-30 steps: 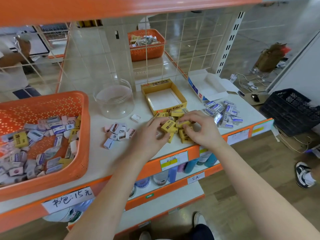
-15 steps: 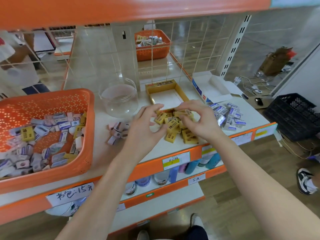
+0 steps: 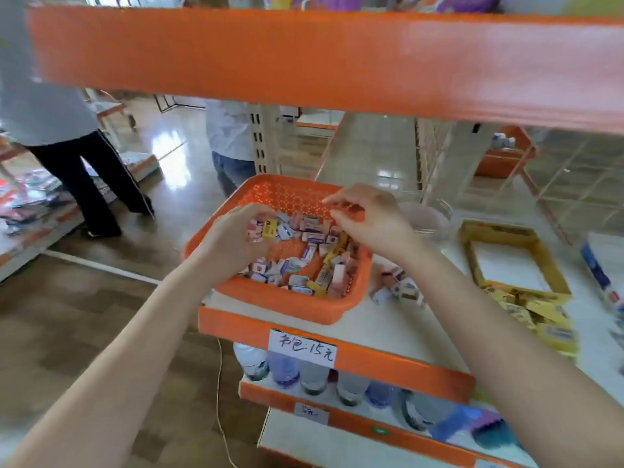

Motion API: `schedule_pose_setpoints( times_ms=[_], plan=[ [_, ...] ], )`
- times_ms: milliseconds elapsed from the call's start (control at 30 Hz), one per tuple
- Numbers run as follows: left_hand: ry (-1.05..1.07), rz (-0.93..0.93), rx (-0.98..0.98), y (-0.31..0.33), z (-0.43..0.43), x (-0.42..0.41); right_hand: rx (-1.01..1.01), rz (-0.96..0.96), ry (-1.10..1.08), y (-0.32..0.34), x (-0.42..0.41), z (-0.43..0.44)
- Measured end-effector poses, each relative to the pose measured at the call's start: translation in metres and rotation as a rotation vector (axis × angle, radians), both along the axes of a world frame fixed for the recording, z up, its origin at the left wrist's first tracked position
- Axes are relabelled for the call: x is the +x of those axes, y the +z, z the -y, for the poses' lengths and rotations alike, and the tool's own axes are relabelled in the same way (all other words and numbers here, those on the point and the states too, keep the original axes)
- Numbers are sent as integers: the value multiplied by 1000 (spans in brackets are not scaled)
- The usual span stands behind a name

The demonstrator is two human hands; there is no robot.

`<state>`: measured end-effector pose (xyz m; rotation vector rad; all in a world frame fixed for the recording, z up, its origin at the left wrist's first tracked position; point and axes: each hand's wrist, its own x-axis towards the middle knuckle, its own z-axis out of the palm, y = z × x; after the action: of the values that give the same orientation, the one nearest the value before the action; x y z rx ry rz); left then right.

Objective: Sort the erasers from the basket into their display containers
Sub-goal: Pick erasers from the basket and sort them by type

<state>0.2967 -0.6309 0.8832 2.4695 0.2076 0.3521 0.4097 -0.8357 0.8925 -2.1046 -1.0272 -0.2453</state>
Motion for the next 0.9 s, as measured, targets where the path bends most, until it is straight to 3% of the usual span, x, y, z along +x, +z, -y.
schedule_pose_setpoints(
  times_ms=[133, 233, 367, 533, 900],
  plan=[
    [-27, -136, 104, 1, -25, -1, -262, -66, 2, 7, 15, -43],
    [-101, -231, 271, 2, -33, 23, -526, -86, 2, 1, 35, -67],
    [-158, -373, 355, -4, -35, 66, -756, -78, 28, -17, 47, -81],
    [-176, -433, 462, -22, -33, 101, -801, -25, 41, -26, 52, -80],
    [-233, -463, 388, -41, -44, 106, -869, -144, -23, -28, 50, -76]
  ],
)
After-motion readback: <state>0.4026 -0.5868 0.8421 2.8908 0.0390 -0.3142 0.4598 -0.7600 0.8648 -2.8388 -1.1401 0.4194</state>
